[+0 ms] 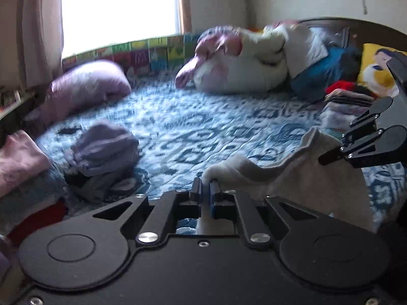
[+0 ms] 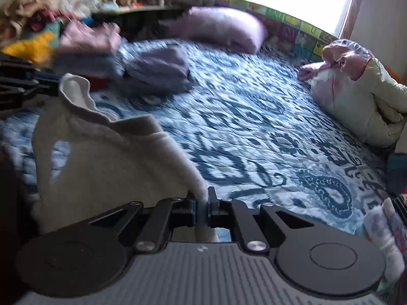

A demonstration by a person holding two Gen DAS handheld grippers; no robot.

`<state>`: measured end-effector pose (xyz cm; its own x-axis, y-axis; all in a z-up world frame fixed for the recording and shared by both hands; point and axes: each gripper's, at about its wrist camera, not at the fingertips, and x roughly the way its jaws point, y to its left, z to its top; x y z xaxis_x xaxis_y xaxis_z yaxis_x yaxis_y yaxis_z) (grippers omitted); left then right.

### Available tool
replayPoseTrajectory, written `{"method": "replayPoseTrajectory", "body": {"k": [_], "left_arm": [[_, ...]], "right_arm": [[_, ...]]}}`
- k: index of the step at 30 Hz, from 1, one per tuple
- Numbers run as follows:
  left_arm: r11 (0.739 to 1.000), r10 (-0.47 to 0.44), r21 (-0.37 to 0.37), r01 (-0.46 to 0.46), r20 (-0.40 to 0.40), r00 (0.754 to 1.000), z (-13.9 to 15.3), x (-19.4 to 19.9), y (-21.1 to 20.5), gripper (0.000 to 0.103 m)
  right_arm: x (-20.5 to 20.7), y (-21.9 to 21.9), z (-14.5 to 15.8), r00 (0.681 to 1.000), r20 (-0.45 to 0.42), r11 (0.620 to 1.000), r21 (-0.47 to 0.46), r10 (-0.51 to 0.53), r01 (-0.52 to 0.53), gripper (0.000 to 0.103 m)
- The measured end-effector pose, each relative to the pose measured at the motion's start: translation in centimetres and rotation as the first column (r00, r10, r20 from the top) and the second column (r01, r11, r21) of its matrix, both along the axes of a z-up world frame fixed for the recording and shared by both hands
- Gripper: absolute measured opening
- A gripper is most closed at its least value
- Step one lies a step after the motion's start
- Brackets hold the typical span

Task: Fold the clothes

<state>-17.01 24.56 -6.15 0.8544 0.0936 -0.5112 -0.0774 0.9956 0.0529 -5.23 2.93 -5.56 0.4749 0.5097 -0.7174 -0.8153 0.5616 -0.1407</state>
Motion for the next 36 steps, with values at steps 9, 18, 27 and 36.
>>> {"method": "replayPoseTrajectory", "body": {"k": [9,18,27,36], "left_arm": [[0.997,0.013,-0.074,-0.023,-0.125,0.992,-5.2,10.9,5.4,0.005],[0.952,0.255,-0.122,-0.28,-0.188,0.948,-9.1,13.9,10.1,0.029],[0.966,0.166,-0.18,-0.187,-0.126,0.978,-6.6,5.4,6.7,0.046],[0.997,-0.02,-0.073,0.008,-0.164,0.986,-7.8,-0.8,-1.0,0.055]], "right_arm": [[11.5,6.2,-7.0,0.988,-0.142,0.996,-0.073,-0.059,0.049,0.01],[18.7,5.9,-11.2,0.928,-0.262,0.96,0.018,-0.264,0.278,0.042],[17.0,-4.3,-10.5,0.8,-0.501,0.838,0.234,-0.33,0.492,0.048],[9.0,-9.9,-11.8,0.735,-0.564,0.785,0.226,-0.377,0.576,0.06]]}}
